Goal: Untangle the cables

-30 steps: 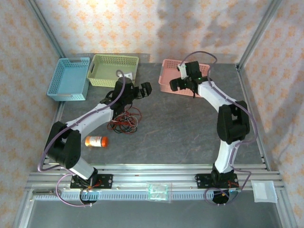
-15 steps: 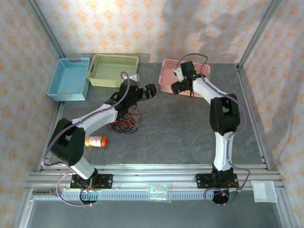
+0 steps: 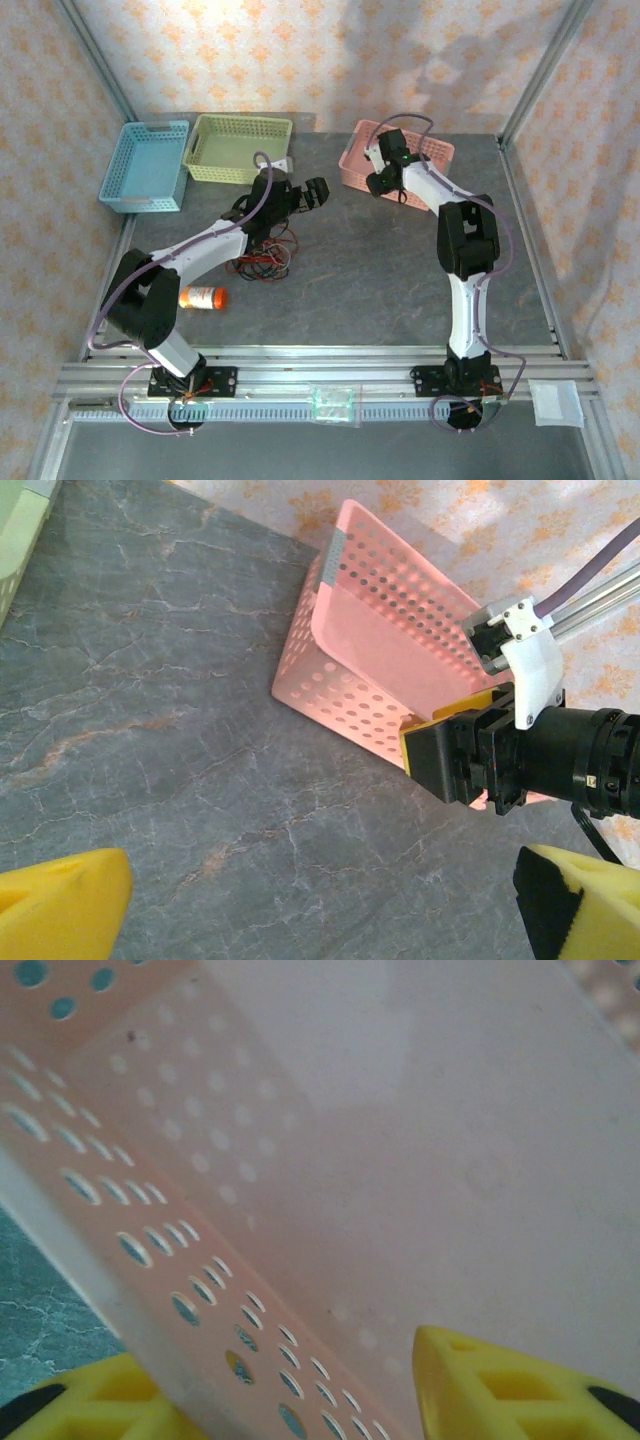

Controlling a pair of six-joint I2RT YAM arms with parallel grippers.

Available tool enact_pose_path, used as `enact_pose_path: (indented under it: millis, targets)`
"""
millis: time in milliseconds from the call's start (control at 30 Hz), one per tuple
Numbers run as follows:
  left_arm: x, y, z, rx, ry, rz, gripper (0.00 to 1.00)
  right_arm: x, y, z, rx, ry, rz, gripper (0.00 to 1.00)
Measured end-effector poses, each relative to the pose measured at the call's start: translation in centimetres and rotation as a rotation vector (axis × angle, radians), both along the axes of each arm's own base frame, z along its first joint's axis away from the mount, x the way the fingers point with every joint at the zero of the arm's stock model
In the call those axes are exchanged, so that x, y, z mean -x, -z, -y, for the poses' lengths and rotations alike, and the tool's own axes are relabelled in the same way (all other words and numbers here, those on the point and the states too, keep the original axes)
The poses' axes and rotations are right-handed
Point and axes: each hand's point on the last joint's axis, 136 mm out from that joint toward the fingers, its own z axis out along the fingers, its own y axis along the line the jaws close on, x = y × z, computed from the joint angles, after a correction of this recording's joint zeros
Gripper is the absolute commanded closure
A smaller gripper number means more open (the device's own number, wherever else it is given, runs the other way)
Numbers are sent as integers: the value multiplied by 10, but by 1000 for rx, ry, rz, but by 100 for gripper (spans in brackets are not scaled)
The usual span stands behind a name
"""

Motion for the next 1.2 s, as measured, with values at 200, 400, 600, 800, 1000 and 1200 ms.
enact_pose_path:
  millis: [200, 400, 600, 800, 1000, 1200]
  targets:
    - [0, 0, 0, 0, 0, 0, 1, 0, 0, -1, -17, 17, -3, 79]
    - [1, 3, 4, -5, 10, -5, 1, -1, -1, 3, -40, 94, -2, 85]
    - [8, 22, 40, -26, 80, -39, 1, 0, -2, 15, -90, 226, -26, 84]
    - [13, 30, 89, -29, 168, -47, 1, -1, 0, 46, -144, 376, -54, 85]
    - [19, 32, 130, -22, 236, -43, 1, 8, 3, 72, -155, 454, -72, 81]
    - [16, 36, 126, -31, 222, -49, 1, 11, -2, 72, -166, 484, -71, 40]
